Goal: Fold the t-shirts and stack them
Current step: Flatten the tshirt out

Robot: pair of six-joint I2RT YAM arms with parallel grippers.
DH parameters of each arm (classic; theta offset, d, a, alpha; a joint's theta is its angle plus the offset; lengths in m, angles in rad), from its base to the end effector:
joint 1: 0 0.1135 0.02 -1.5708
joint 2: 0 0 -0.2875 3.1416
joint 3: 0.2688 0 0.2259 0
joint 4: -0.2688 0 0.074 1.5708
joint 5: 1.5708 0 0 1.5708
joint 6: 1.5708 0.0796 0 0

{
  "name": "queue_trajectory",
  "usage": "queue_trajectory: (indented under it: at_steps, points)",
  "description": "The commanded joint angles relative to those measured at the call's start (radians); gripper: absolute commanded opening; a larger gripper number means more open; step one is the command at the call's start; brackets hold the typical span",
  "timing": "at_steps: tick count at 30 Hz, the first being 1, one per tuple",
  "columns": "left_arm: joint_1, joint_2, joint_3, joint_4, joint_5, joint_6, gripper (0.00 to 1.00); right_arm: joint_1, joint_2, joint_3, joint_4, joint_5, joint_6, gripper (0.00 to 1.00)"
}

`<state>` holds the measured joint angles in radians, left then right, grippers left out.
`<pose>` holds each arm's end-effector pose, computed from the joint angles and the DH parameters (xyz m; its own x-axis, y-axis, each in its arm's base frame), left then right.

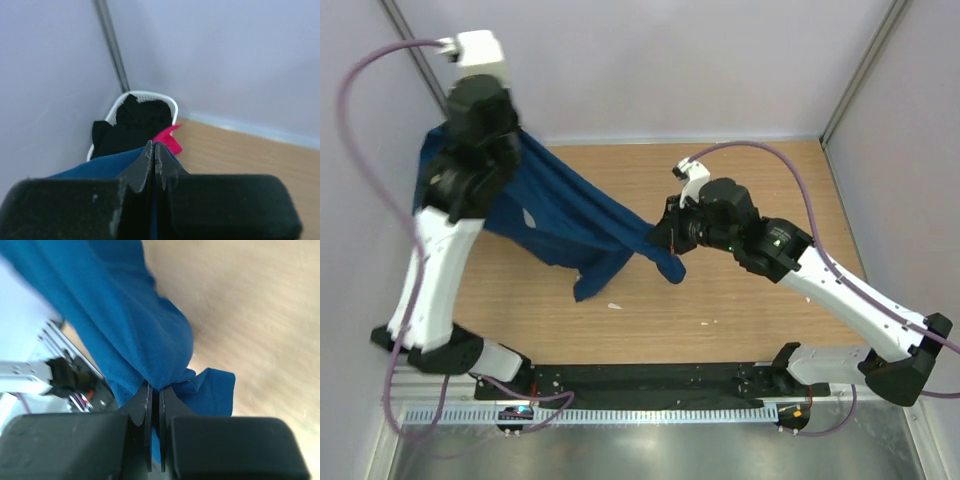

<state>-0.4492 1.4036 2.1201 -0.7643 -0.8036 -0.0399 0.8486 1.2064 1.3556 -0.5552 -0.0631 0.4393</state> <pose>0.2285 -0.0466 0.5791 -0.0292 -0.0167 -0.9994 -0.3477 0.9376 -0.0055 0.1714 0.2021 0.4132 -0.5711 -0.0061 -0.8209 -0.6014 0.6838 0.4133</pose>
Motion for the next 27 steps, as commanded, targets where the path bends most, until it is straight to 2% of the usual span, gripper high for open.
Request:
queue_trajectory:
  at_steps: [1,3,4,5,7,9,12,13,14,15,16,17,18,20,22,24,25,27]
  points:
    - [-0.061,0.284,-0.025,-0.069,0.065,0.005,0.00,-0.006,-0.001,-0.102,-0.109,0.023,0.073,0.01]
    - [-0.121,0.388,0.026,-0.069,0.099,-0.026,0.00,-0.009,-0.025,-0.169,-0.140,0.098,0.117,0.01]
    - [-0.146,0.505,0.081,-0.067,0.119,-0.041,0.00,-0.013,-0.039,-0.244,-0.146,0.161,0.145,0.01]
    - [-0.170,0.553,0.107,-0.060,0.118,-0.048,0.00,-0.020,-0.051,-0.278,-0.181,0.192,0.214,0.01]
    - [-0.233,0.656,0.136,-0.029,0.138,-0.073,0.00,-0.078,-0.076,-0.358,-0.238,0.239,0.274,0.01]
    - [-0.261,0.794,0.217,-0.003,0.240,-0.110,0.00,-0.164,-0.091,-0.392,-0.320,0.275,0.303,0.01]
    - [-0.269,0.978,0.429,-0.009,0.351,-0.178,0.00,-0.236,-0.140,-0.492,-0.312,0.269,0.308,0.01]
    - [-0.272,1.030,0.505,-0.023,0.359,-0.193,0.05,-0.267,-0.154,-0.525,-0.298,0.258,0.308,0.05]
    - [-0.282,1.034,0.517,-0.029,0.356,-0.204,0.17,-0.275,-0.159,-0.533,-0.293,0.253,0.306,0.11]
    - [-0.284,1.019,0.503,-0.032,0.362,-0.212,0.35,-0.281,-0.162,-0.532,-0.296,0.252,0.303,0.19]
    - [-0.286,0.993,0.477,-0.030,0.365,-0.221,0.80,-0.284,-0.165,-0.506,-0.302,0.250,0.286,0.43]
    - [-0.286,0.912,0.387,-0.029,0.362,-0.245,0.99,-0.281,-0.171,-0.468,-0.320,0.265,0.265,0.57]
    - [-0.286,0.866,0.342,-0.024,0.354,-0.245,1.00,-0.283,-0.172,-0.448,-0.328,0.276,0.265,0.69]
    - [-0.284,0.764,0.241,-0.024,0.308,-0.244,1.00,-0.283,-0.166,-0.396,-0.341,0.298,0.222,0.87]
    - [-0.283,0.605,0.097,-0.055,0.230,-0.265,1.00,-0.283,-0.147,-0.294,-0.348,0.330,0.155,0.91]
    - [-0.279,0.499,-0.030,-0.078,0.219,-0.326,1.00,-0.283,-0.081,-0.174,-0.353,0.370,0.118,0.95]
    - [-0.276,0.379,-0.174,-0.088,0.219,-0.356,1.00,-0.283,-0.050,-0.138,-0.350,0.403,0.092,0.95]
    - [-0.249,0.257,-0.354,-0.099,0.221,-0.451,1.00,-0.283,0.010,-0.089,-0.286,0.428,0.030,0.95]
